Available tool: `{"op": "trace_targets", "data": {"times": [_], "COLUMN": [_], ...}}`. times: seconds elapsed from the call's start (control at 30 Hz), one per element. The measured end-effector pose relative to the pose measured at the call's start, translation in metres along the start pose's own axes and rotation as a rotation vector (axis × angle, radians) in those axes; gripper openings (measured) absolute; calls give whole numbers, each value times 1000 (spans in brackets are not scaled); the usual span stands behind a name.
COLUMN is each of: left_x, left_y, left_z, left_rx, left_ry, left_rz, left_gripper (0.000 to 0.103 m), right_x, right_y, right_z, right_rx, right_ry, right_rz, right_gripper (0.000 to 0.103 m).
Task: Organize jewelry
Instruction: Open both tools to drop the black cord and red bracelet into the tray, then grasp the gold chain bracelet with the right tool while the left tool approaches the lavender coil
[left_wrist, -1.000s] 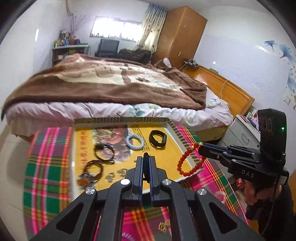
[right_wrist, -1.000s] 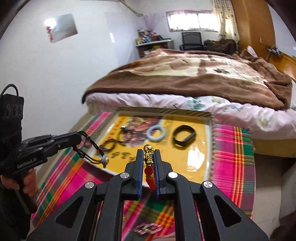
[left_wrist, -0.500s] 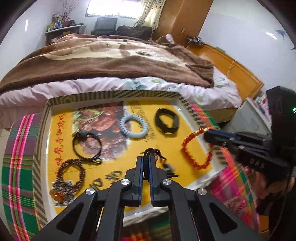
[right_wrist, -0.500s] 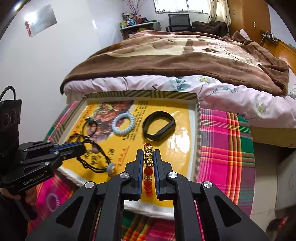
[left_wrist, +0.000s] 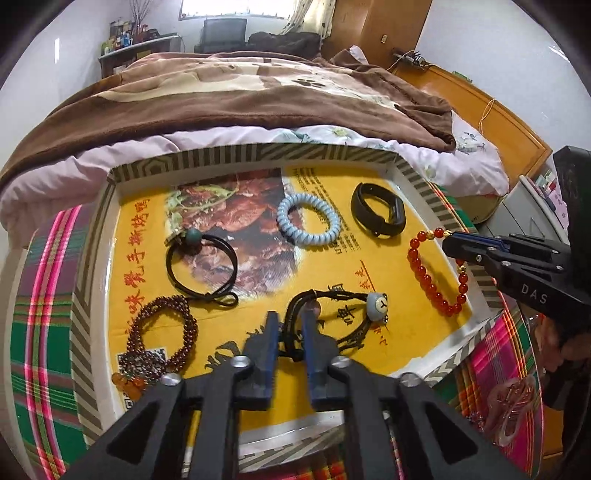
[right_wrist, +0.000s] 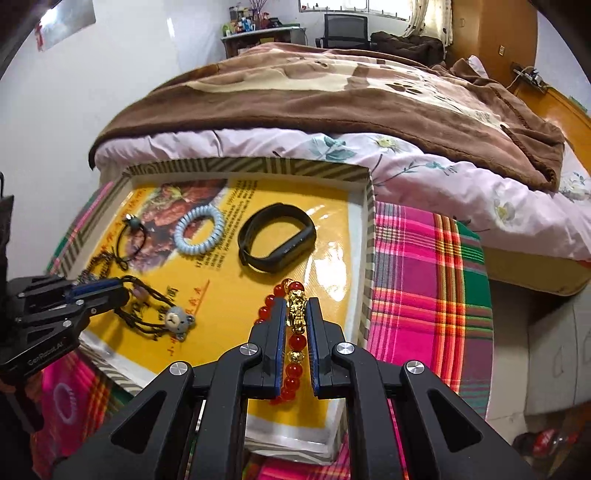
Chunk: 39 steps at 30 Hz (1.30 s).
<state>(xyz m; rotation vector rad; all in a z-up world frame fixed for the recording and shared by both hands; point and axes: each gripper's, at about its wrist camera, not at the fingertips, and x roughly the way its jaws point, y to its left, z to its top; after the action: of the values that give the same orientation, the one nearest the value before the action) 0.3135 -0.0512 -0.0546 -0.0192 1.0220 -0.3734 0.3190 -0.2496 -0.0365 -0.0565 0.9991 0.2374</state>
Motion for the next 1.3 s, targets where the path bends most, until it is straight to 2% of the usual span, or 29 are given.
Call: {"op": "trace_targets", "data": {"times": [0.07, 0.2, 0.3, 0.53, 0.8, 0.97, 1.17, 1.2, 1.23, 1.3], "left_x": [1, 2, 0, -18, -68, -102, -121, -123, -124, -125], "left_y": [0, 0, 1, 1, -1, 1, 15, 18, 21, 28], "left_z": [-2, -2, -2, -5, -20, -47, -87, -94, -100, -112], "left_rx": [-2, -4, -6, -16, -15, 5, -32, -36, -49, -73], "left_ry": [3, 6, 1, -28, -106, -145, -146, -141, -137, -128], "left_rz": [-3, 1, 9, 11, 0, 43, 50, 52, 54, 49], "left_gripper": [43, 48, 62, 69, 70, 75, 75, 75, 76, 76], "right_x": [2, 3, 1, -13, -52, -73, -76, -75, -74, -68], "right_y": [0, 1, 2, 8, 22, 44, 86, 92, 98, 109], "right_z": [-1, -2, -1, -2, -18, -41, -80, -86, -92, -102], "right_rx": [-1, -11, -16, -2, -9, -56, -193, -214, -237, -277], "right_ry": [3, 10, -1, -37, -104, -130, -68, -60, -50, -23], "right_rz": [-9, -17, -26, -17, 34, 114, 194, 209, 222, 233], "right_gripper": [11, 11, 11, 24, 26, 27, 30, 34, 45, 51]}}
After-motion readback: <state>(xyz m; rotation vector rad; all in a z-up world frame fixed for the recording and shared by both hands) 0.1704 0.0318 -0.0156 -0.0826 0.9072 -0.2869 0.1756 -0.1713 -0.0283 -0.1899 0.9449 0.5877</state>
